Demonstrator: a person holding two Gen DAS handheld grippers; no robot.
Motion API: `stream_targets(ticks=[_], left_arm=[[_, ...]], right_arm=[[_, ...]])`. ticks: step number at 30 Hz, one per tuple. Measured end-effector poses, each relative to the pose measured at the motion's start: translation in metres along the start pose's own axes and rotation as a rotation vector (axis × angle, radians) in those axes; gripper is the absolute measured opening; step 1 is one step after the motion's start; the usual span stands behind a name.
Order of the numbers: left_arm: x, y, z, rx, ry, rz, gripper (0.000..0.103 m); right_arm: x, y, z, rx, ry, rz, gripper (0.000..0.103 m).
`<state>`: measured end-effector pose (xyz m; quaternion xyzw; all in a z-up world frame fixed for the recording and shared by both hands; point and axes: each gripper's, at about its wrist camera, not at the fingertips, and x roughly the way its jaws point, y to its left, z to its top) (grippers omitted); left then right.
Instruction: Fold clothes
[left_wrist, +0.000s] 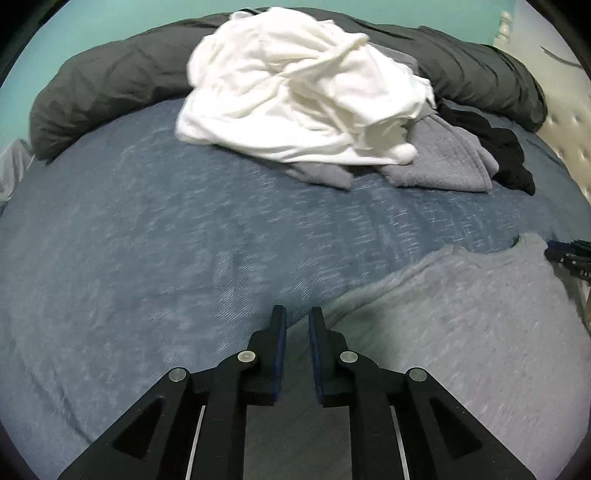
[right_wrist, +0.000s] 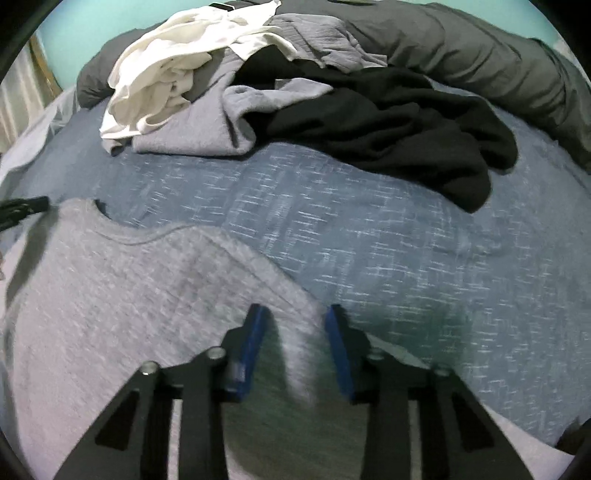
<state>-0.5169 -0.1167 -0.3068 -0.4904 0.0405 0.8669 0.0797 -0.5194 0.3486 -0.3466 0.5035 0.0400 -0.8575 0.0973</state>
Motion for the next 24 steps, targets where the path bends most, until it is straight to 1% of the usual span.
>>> stream_targets(ticks=[2, 4, 6, 7, 8, 9, 12, 13, 16, 17, 18, 20, 22, 24], left_arm=[[-0.006, 0.004, -0.009, 0.001, 0.013, 0.015, 0.014], [-0.012, 0.008, -0.019, 0.009, 0.016, 0.031, 0.016], [-0.017, 0.012, -0.030, 0.013, 0.025, 0.044, 0.027], [-0.019, 0.015, -0.034, 0.014, 0.031, 0.053, 0.038], [-0.020, 0.018, -0.039, 0.015, 0.038, 0.063, 0.042], [-0.022, 0.022, -0.041, -0.006, 0.030, 0.075, 0.042], [-0.024, 0.034, -0.041, -0.055, -0.012, 0.070, 0.046], [-0.020, 0.035, -0.041, -0.054, -0.006, 0.059, 0.048], [-0.008, 0.033, -0.041, -0.045, 0.019, 0.024, 0.048], [-0.003, 0.032, -0.042, -0.042, 0.033, 0.016, 0.047], [0.002, 0.031, -0.043, -0.039, 0.048, 0.009, 0.043], [0.004, 0.030, -0.044, -0.040, 0.045, 0.011, 0.006], [0.004, 0.030, -0.043, -0.037, 0.035, 0.029, 0.004], [0.004, 0.029, -0.041, -0.031, 0.029, 0.057, 0.003]], right_arm=[[-0.008, -0.004, -0.003, 0.031, -0.032, -0.052, 0.034], [-0.019, -0.007, -0.008, 0.048, -0.064, -0.086, 0.035], [-0.034, -0.010, -0.017, 0.062, -0.101, -0.098, 0.036], [-0.043, -0.012, -0.023, 0.073, -0.119, -0.090, 0.038], [-0.051, -0.013, -0.029, 0.085, -0.136, -0.077, 0.042], [-0.058, -0.015, -0.035, 0.095, -0.145, -0.061, 0.044], [-0.072, -0.016, -0.054, 0.098, -0.145, -0.029, 0.045], [-0.077, -0.015, -0.062, 0.096, -0.146, -0.018, 0.045], [-0.083, -0.019, -0.081, 0.107, -0.146, 0.003, 0.045], [-0.084, -0.021, -0.087, 0.112, -0.145, 0.006, 0.045], [-0.085, -0.024, -0.092, 0.119, -0.143, 0.007, 0.045], [-0.086, -0.031, -0.101, 0.139, -0.145, 0.010, 0.045], [-0.087, -0.038, -0.109, 0.160, -0.148, 0.016, 0.045], [-0.089, -0.044, -0.116, 0.174, -0.154, 0.013, 0.045]])
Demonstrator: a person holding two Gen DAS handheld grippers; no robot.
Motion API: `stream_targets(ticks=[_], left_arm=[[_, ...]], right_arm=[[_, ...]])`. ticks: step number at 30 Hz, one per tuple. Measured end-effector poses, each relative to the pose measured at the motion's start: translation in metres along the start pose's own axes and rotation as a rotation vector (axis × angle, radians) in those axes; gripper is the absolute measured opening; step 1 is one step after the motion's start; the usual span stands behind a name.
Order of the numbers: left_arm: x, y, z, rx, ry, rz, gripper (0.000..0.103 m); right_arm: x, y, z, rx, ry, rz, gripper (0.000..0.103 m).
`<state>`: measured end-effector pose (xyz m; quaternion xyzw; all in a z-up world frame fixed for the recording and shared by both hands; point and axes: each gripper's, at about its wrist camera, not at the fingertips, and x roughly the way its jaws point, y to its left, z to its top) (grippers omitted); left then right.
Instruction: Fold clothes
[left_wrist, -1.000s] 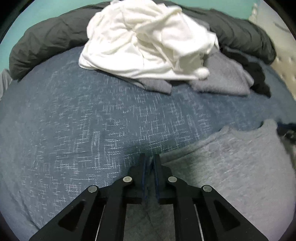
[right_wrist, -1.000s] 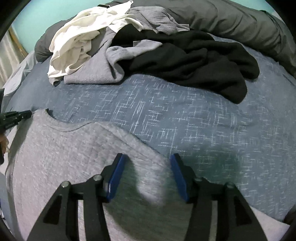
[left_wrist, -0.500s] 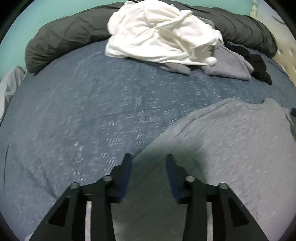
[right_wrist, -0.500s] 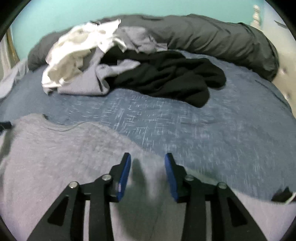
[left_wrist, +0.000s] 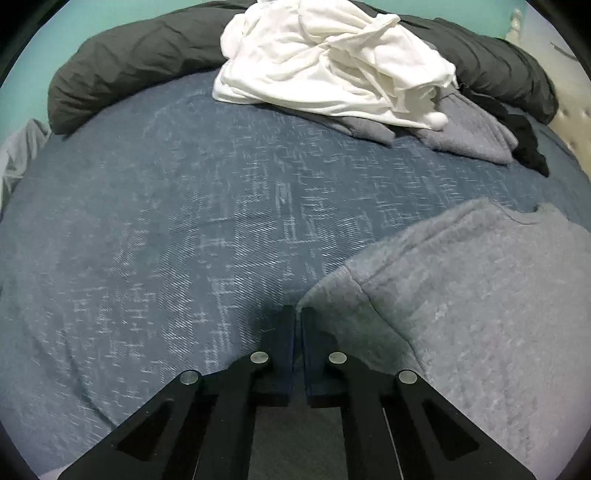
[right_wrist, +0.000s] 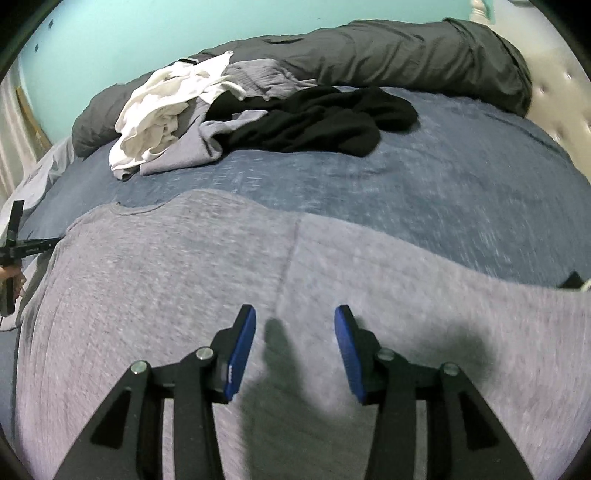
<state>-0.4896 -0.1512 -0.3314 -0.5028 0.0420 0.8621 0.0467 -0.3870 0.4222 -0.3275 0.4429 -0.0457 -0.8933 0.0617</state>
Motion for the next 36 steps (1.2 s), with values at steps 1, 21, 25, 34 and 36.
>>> stream_targets(ticks=[1, 21, 25, 34, 36], left_arm=[[0.001, 0.001, 0.001, -0.007, 0.002, 0.006, 0.003], [-0.097, -0.023, -0.049, -0.092, -0.067, -0.017, 0.050], [-0.114, -0.035, -0.064, -0.090, -0.071, -0.020, 0.051], [-0.157, -0.056, -0.079, -0.086, -0.114, -0.042, 0.055], [-0.164, -0.057, -0.082, -0.097, -0.124, -0.047, 0.056]], right_arm=[[-0.003, -0.004, -0.003, 0.009, -0.004, -0.004, 0.045], [-0.208, -0.196, -0.037, 0.379, -0.180, -0.238, 0.060], [-0.239, -0.244, -0.059, 0.518, -0.171, -0.298, 0.060], [-0.267, -0.306, -0.102, 0.719, -0.169, -0.304, 0.060], [-0.269, -0.311, -0.105, 0.735, -0.171, -0.296, 0.060]])
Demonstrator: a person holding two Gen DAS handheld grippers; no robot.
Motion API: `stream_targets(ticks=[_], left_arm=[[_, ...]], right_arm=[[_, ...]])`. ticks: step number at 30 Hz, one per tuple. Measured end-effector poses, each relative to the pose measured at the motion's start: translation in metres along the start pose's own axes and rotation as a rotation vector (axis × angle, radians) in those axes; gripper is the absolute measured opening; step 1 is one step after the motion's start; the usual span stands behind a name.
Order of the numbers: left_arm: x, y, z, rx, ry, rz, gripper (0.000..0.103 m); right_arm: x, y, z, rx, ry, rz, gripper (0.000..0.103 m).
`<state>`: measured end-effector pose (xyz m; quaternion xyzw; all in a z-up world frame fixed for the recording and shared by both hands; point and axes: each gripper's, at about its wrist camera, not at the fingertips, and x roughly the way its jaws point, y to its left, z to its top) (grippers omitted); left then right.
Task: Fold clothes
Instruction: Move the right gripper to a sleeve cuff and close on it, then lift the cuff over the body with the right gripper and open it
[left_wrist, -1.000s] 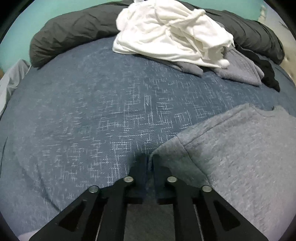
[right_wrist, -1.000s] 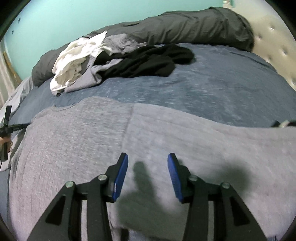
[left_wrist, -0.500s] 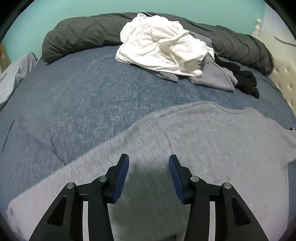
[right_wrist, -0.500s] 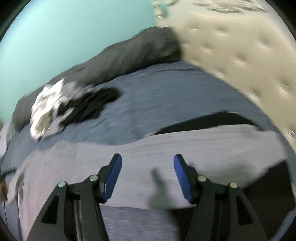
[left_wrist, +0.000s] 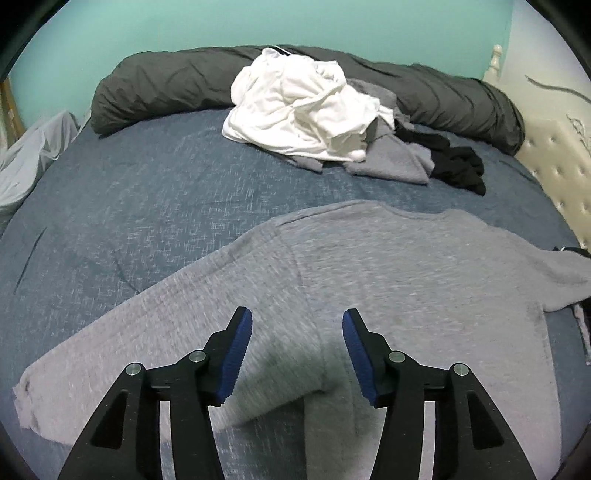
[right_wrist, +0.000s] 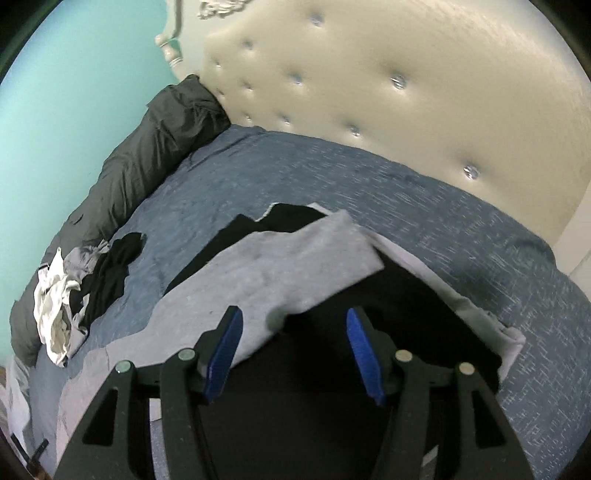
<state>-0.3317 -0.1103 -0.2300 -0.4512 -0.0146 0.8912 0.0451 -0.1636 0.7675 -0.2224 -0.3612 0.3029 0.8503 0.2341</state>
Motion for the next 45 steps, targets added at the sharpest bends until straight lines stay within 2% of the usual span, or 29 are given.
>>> stream_targets(ticks=[13, 17, 21, 22, 23, 24, 25, 27, 29, 33, 39, 45], left_arm=[[-0.038, -0.007, -0.023, -0.032, -0.027, 0.007, 0.059], [-0.046, -0.009, -0.032, -0.034, -0.027, 0.004, 0.059], [-0.054, -0.008, -0.039, -0.041, -0.027, 0.009, 0.060], [-0.056, -0.008, -0.041, -0.044, -0.028, 0.010, 0.060], [-0.057, -0.008, -0.042, -0.044, -0.029, 0.010, 0.060], [-0.059, -0.007, -0.043, -0.043, -0.031, 0.012, 0.060], [-0.061, -0.007, -0.044, -0.040, -0.032, 0.014, 0.060], [-0.066, -0.006, -0.045, -0.039, -0.035, 0.015, 0.060], [-0.071, -0.005, -0.047, -0.044, -0.042, 0.011, 0.060], [-0.082, -0.001, -0.050, -0.060, -0.056, -0.003, 0.060], [-0.110, 0.003, -0.054, -0.088, -0.097, -0.034, 0.060], [-0.142, 0.005, -0.059, -0.090, -0.125, -0.063, 0.060]], right_arm=[[0.021, -0.012, 0.015, 0.041, 0.030, 0.016, 0.060], [0.026, -0.016, 0.018, 0.081, 0.008, 0.035, 0.060], [0.026, -0.008, 0.018, 0.044, -0.023, 0.033, 0.059], [0.026, -0.007, 0.018, 0.037, -0.033, 0.039, 0.057], [0.025, -0.005, 0.017, 0.025, -0.040, 0.038, 0.047], [0.024, -0.003, 0.016, 0.009, -0.045, 0.033, 0.031], [0.022, 0.001, 0.016, -0.016, -0.057, 0.009, 0.025], [0.016, 0.006, 0.014, -0.054, -0.081, 0.015, 0.008], [0.008, 0.013, 0.013, -0.095, -0.099, 0.026, 0.004], [-0.009, 0.035, 0.011, -0.175, -0.120, 0.056, 0.003], [-0.045, 0.084, 0.004, -0.266, -0.149, 0.158, 0.003], [-0.087, 0.154, -0.012, -0.361, -0.162, 0.273, 0.003]])
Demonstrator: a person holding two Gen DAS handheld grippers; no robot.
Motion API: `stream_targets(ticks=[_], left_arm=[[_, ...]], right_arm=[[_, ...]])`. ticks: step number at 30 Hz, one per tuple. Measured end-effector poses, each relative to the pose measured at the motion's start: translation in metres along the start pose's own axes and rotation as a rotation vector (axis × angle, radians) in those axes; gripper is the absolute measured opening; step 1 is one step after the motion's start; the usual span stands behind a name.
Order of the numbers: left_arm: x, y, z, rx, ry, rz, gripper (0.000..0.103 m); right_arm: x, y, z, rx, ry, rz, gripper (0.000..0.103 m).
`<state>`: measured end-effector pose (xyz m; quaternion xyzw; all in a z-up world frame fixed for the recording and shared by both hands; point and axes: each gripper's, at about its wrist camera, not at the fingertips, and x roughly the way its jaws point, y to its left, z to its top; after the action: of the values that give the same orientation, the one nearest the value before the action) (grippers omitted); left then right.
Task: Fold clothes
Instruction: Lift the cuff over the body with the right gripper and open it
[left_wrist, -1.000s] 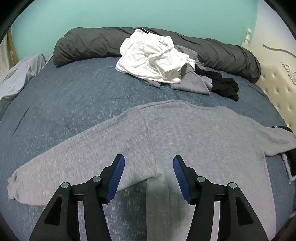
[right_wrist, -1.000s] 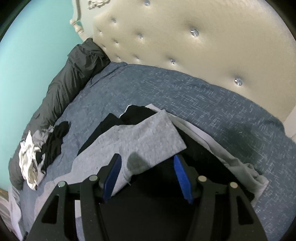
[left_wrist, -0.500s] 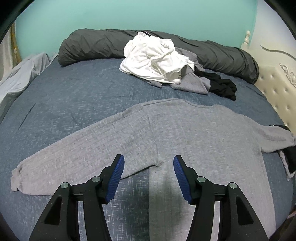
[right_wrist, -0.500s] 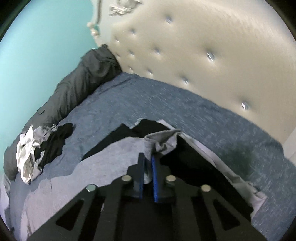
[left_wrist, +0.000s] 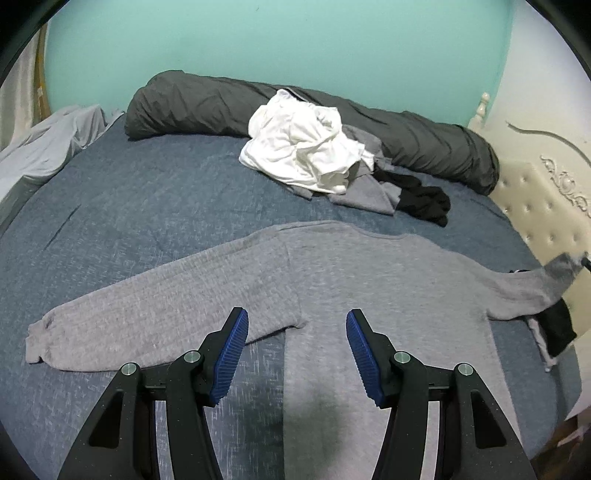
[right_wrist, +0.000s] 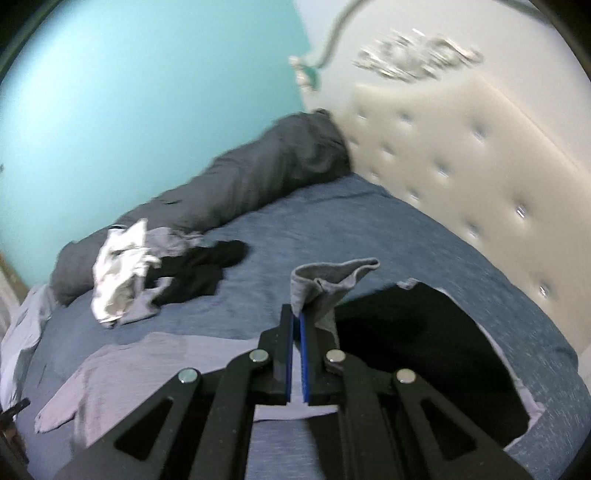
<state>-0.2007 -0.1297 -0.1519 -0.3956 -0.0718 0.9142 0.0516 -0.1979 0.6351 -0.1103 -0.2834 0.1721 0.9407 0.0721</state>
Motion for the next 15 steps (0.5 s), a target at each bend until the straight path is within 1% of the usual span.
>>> stream_targets(ticks=[4, 7, 9, 13, 15], left_arm=[[-0.020, -0.004, -0.005, 0.009, -0.009, -0.026, 0.060], [-0.032, -0.003, -0.010, -0.003, -0.015, -0.051, 0.060], [-0.038, -0.002, -0.014, -0.011, -0.011, -0.061, 0.060], [-0.050, -0.002, -0.025, -0.018, -0.008, -0.081, 0.060], [-0.054, -0.002, -0.030, -0.007, 0.003, -0.088, 0.060]], right_arm=[[-0.013, 0.055, 0.007, -0.048, -0.005, 0.075, 0.003], [-0.019, 0.100, 0.004, -0.088, 0.004, 0.136, 0.003], [-0.021, 0.128, 0.001, -0.113, 0.013, 0.171, 0.003], [-0.028, 0.196, -0.013, -0.176, 0.042, 0.264, 0.003], [-0.032, 0.227, -0.020, -0.214, 0.057, 0.301, 0.003]])
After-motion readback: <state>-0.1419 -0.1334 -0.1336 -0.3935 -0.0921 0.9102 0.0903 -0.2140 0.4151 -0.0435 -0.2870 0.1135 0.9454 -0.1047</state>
